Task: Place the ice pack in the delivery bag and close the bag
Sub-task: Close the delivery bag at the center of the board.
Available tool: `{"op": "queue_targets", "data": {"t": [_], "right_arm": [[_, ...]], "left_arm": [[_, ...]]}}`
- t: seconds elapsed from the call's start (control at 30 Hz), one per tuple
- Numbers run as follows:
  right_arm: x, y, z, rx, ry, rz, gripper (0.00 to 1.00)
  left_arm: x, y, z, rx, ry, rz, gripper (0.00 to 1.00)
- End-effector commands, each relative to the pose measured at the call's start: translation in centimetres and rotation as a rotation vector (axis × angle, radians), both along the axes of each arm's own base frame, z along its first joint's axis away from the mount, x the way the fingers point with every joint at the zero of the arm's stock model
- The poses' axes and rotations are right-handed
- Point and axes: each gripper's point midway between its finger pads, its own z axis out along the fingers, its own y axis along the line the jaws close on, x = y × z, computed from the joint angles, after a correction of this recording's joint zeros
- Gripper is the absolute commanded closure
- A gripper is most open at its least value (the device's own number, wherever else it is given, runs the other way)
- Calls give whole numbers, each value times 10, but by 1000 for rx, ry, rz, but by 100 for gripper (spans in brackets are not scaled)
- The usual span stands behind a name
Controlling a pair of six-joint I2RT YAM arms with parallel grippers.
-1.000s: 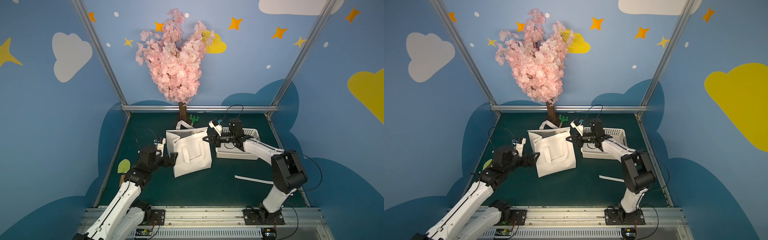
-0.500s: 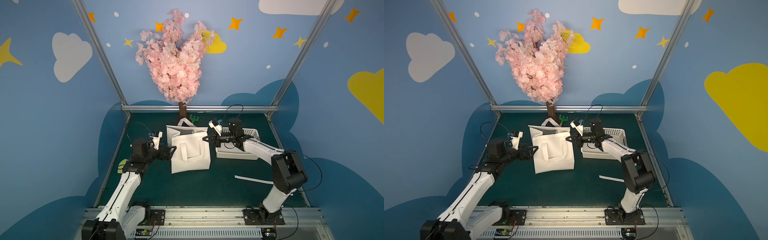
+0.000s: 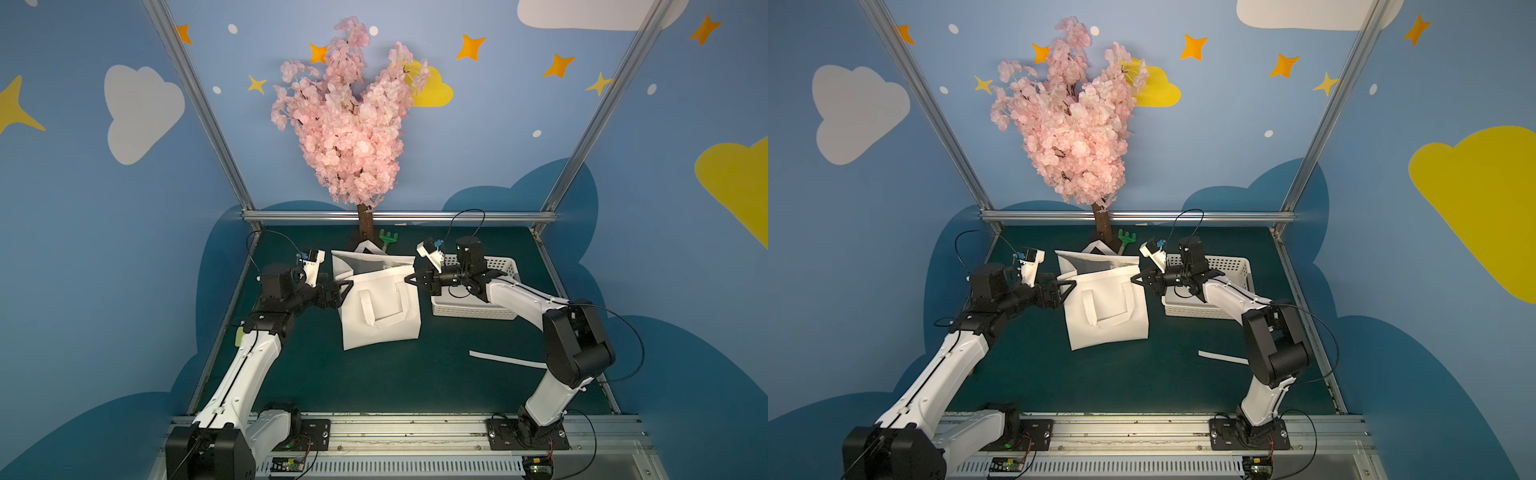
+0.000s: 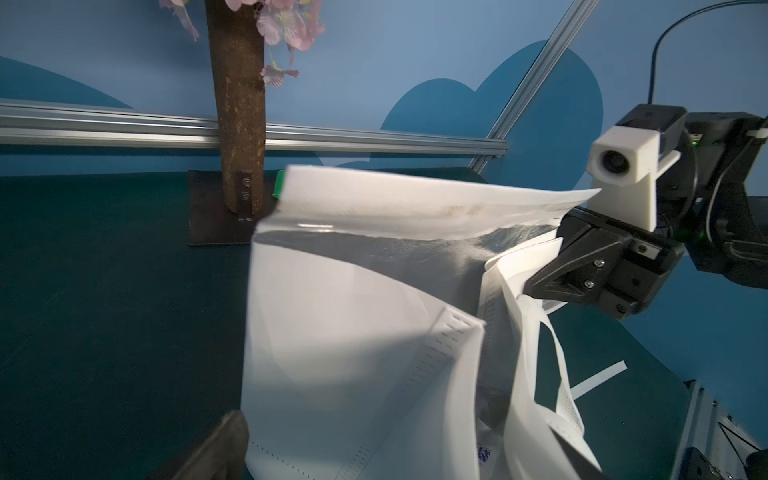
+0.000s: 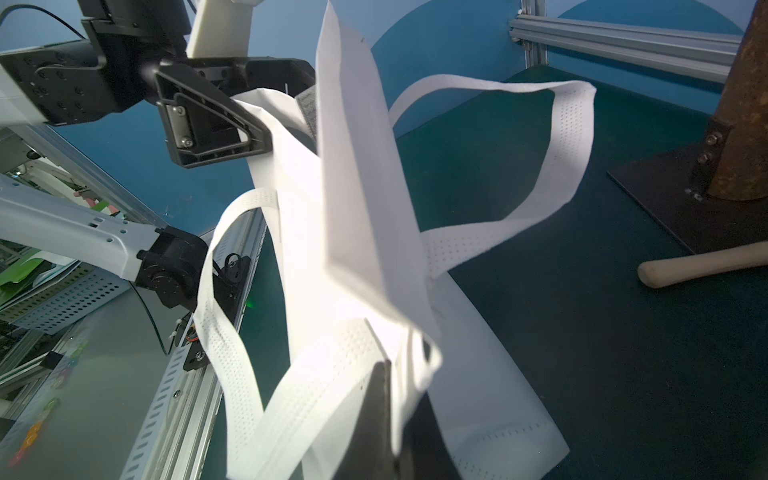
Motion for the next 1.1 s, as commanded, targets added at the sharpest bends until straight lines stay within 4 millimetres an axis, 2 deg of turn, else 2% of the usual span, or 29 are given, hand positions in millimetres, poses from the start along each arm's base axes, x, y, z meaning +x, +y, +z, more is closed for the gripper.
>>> {"op": "queue_targets", "data": {"t": [0.0, 0.23, 0.37, 0.73, 0.83, 0.9, 1.07], "right_arm": [[-5, 3, 6, 2, 1, 31, 100], [-8, 3, 6, 0, -3, 40, 100], [-8, 3, 6, -4, -2, 39, 100], [-6, -1, 13, 16, -1, 14, 100], [-5, -1, 14, 22, 2, 14, 99], [-4, -1, 13, 19, 8, 11, 99], [-4, -2, 14, 21, 2, 9, 100]], "left_arm": [[12, 11, -8, -2, -2, 10, 0], [18, 0, -11, -18, -58, -99, 0], [19, -10, -7, -80, -20, -161, 0], [-4, -29, 4, -119, 15, -257, 1], [-7, -31, 3, -111, 36, -267, 5], [-11, -32, 0, -100, 35, -280, 11], [-10, -40, -6, -71, 16, -304, 11]]}}
